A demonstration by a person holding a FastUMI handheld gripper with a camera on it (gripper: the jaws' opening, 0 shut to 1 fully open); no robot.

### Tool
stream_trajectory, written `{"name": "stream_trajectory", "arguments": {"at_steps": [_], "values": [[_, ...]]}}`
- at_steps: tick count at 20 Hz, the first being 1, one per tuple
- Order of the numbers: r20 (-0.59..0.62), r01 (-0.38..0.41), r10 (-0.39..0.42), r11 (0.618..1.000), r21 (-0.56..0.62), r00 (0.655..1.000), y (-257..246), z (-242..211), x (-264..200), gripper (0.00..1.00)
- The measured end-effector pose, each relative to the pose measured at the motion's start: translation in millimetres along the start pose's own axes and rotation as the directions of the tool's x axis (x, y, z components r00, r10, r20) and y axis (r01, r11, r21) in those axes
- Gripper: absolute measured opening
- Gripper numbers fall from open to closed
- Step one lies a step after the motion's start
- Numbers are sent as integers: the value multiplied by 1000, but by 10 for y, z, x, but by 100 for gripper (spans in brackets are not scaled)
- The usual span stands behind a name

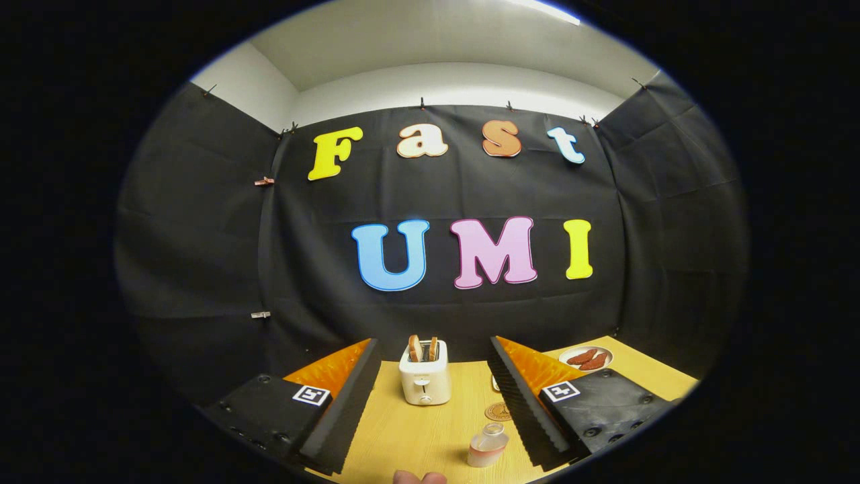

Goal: Take the bottle from table, then pour the juice into the cup, finally place the bottle on the coaster

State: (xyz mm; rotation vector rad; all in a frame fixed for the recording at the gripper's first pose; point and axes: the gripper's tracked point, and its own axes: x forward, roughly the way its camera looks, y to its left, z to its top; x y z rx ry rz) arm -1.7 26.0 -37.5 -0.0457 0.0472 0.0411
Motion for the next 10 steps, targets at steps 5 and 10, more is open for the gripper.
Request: {"name": "stream_trajectory", "arguments": {"at_steps": [5, 10], "values": [[-45, -15, 13, 999, -43, 999, 111, -461, 9, 98], [-12, 128, -129, 989, -81, 992, -225, -994, -43, 97]]}}
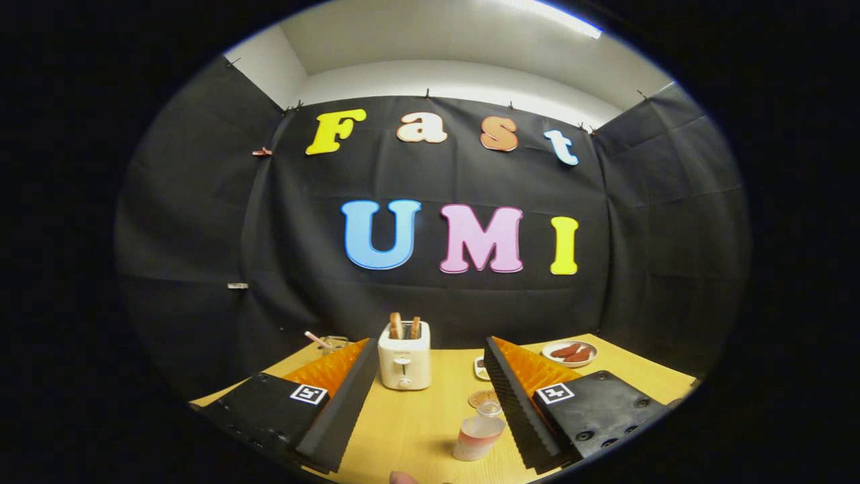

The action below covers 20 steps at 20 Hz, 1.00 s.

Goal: Take the bottle from table, then pour the juice into the cup, finally place the bottle on the coaster

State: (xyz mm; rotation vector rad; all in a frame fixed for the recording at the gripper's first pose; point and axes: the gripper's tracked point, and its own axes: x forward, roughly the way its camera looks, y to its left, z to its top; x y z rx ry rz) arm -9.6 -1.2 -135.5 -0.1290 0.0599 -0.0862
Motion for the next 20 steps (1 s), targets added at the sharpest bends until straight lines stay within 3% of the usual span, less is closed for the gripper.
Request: {"name": "stream_trajectory", "arguments": {"at_steps": [10, 20], "values": [[-110, 35, -34, 999, 11, 993, -335, -1417, 65, 97], [-132, 65, -63, 998, 6, 989, -555, -1868, 383, 97]]}}
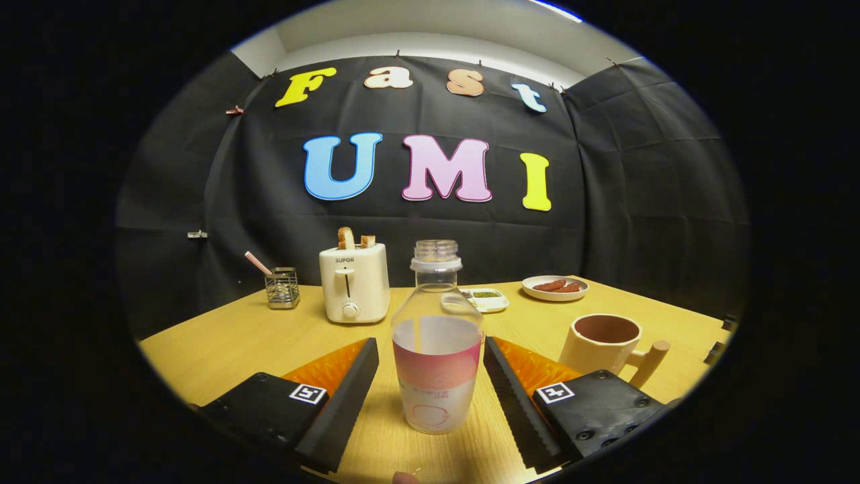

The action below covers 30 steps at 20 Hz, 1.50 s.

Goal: Take the bottle from table, then pour the juice into the cup, finally place the bottle on the coaster

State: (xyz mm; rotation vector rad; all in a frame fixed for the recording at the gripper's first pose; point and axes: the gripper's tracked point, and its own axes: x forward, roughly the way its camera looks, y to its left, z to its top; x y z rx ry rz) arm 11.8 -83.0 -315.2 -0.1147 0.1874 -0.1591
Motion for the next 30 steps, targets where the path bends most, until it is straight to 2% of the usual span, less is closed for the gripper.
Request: {"name": "stream_trajectory", "arguments": {"at_steps": [4, 5, 6, 9, 15, 20, 27, 30], "values": [[-2, -18, 18, 1000, 5, 1000, 19, -54, 40, 95], [3, -27, 27, 1000, 8, 1000, 15, -61, 53, 82], [5, -23, 23, 1000, 5, 1000, 10, -42, 61, 78], [-18, -34, 34, 999, -20, 999, 72, 56, 58, 76], [4, -77, 77, 997, 20, 997, 388, 884, -104, 76], [4, -92, 92, 995, 36, 996, 401, 1254, -226, 76], [21, -49, 48, 997, 53, 999, 120, 1464, -319, 76], [5, -60, 60, 986, 154, 998, 114, 1423, -323, 76]]}}
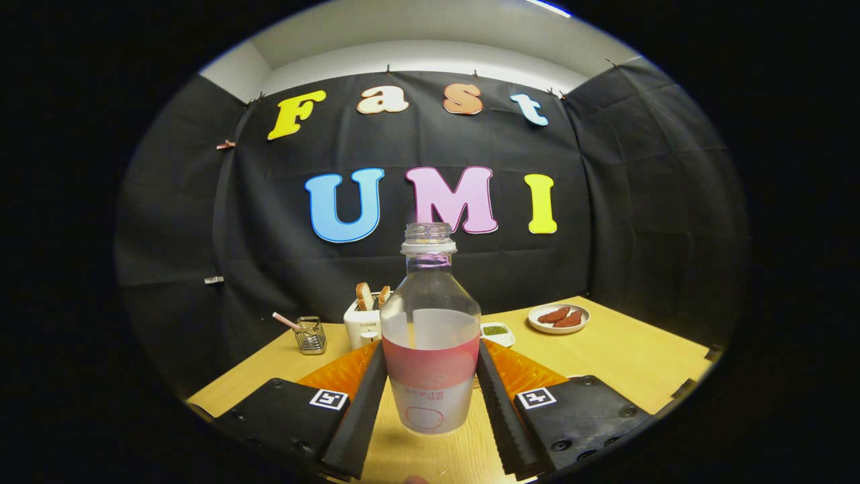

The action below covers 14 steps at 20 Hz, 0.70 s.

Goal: Take the bottle from table, then pour the juice into the cup, finally place the bottle on the coaster

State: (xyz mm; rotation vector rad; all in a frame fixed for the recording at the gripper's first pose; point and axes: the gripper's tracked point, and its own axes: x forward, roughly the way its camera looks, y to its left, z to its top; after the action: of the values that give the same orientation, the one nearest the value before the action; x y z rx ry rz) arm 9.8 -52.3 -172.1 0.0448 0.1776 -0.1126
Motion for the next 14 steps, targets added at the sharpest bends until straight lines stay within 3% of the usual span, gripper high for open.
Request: {"name": "stream_trajectory", "arguments": {"at_steps": [3, 6, 9, 14], "values": [[-42, 12, -4, 980, 197, 999, -26, -120, 43, 76], [-109, 62, -21, 920, 387, 994, -120, -327, 89, 76], [-160, 117, -33, 827, 550, 987, -275, -478, 128, 75], [-197, 157, -7, 635, 756, 980, -451, -654, 144, 75]]}}
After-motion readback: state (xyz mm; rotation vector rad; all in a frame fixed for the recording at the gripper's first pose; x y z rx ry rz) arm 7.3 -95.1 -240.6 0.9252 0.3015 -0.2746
